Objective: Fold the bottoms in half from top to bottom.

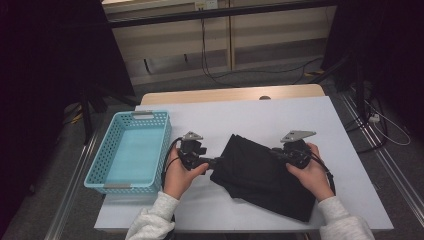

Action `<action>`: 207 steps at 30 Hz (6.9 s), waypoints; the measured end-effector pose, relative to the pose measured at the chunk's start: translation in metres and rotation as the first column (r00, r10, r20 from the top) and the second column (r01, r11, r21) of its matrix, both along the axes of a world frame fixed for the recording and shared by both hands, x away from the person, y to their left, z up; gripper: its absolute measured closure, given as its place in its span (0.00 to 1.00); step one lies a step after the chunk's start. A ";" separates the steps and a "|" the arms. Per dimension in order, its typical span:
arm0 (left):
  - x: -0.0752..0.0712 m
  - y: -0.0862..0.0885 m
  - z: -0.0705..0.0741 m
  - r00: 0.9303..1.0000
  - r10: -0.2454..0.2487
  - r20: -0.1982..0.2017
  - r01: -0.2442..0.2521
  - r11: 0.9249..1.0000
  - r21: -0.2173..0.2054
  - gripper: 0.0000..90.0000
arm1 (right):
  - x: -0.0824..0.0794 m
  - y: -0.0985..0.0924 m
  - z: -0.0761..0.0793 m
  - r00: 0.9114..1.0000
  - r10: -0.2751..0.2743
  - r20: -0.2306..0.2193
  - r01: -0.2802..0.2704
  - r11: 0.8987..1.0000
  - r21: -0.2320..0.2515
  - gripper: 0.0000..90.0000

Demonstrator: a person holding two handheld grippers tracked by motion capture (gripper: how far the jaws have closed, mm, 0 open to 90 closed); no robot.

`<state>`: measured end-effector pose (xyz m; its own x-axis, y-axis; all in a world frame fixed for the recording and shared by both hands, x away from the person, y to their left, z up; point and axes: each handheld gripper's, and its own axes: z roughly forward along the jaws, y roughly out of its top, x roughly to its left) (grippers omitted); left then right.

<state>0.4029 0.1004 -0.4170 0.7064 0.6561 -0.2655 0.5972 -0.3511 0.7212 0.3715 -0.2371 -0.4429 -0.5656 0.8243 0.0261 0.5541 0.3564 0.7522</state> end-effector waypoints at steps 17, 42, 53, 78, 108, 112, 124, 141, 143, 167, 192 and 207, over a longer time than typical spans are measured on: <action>-0.001 0.000 0.002 1.000 -0.006 0.003 0.006 1.000 0.001 0.21 | -0.008 -0.006 0.012 1.000 -0.009 -0.008 0.009 1.000 0.025 0.92; 0.000 0.001 0.003 1.000 -0.010 0.013 0.010 1.000 -0.002 0.18 | -0.028 -0.026 0.021 1.000 -0.014 -0.027 0.016 0.997 0.079 0.92; -0.001 0.001 0.001 1.000 -0.023 0.005 0.023 1.000 -0.001 0.16 | -0.030 -0.029 0.021 0.999 -0.014 -0.035 0.017 0.995 0.095 0.92; -0.002 -0.001 -0.001 0.999 -0.032 0.002 0.032 0.999 0.007 0.16 | -0.042 -0.043 0.029 0.999 -0.024 -0.039 0.029 0.991 0.129 0.92; -0.002 -0.001 -0.001 0.999 -0.036 -0.005 0.036 0.999 0.008 0.16 | -0.057 -0.054 0.031 0.998 -0.042 -0.039 0.047 0.990 0.131 0.92; -0.002 -0.001 -0.001 0.999 -0.038 -0.004 0.038 0.999 0.006 0.16 | -0.059 -0.056 0.031 0.998 -0.042 -0.040 0.047 0.991 0.128 0.92; -0.002 -0.002 -0.002 0.999 -0.039 -0.007 0.039 0.999 0.009 0.16 | -0.066 -0.065 0.032 0.997 -0.059 -0.045 0.065 0.990 0.126 0.92; -0.004 -0.005 -0.002 0.999 -0.050 -0.006 0.051 0.999 0.017 0.16 | -0.086 -0.084 0.029 0.994 -0.084 -0.072 0.092 0.990 0.111 0.92; -0.004 -0.005 -0.002 0.999 -0.051 -0.006 0.051 0.999 0.017 0.16 | -0.088 -0.086 0.027 0.993 -0.086 -0.085 0.094 0.991 0.097 0.92; -0.004 -0.004 -0.003 0.999 -0.038 -0.001 0.038 0.999 0.019 0.16 | -0.069 -0.078 -0.005 0.981 -0.143 -0.133 0.145 0.989 0.002 0.64; -0.004 0.000 -0.001 1.000 -0.030 0.006 0.030 0.999 0.019 0.16 | -0.054 -0.058 0.012 0.992 -0.056 -0.117 0.063 0.996 0.058 0.91; -0.009 -0.003 -0.003 0.999 -0.045 -0.001 0.045 0.999 0.019 0.16 | -0.062 -0.065 0.010 0.991 -0.084 -0.101 0.090 0.994 0.057 0.89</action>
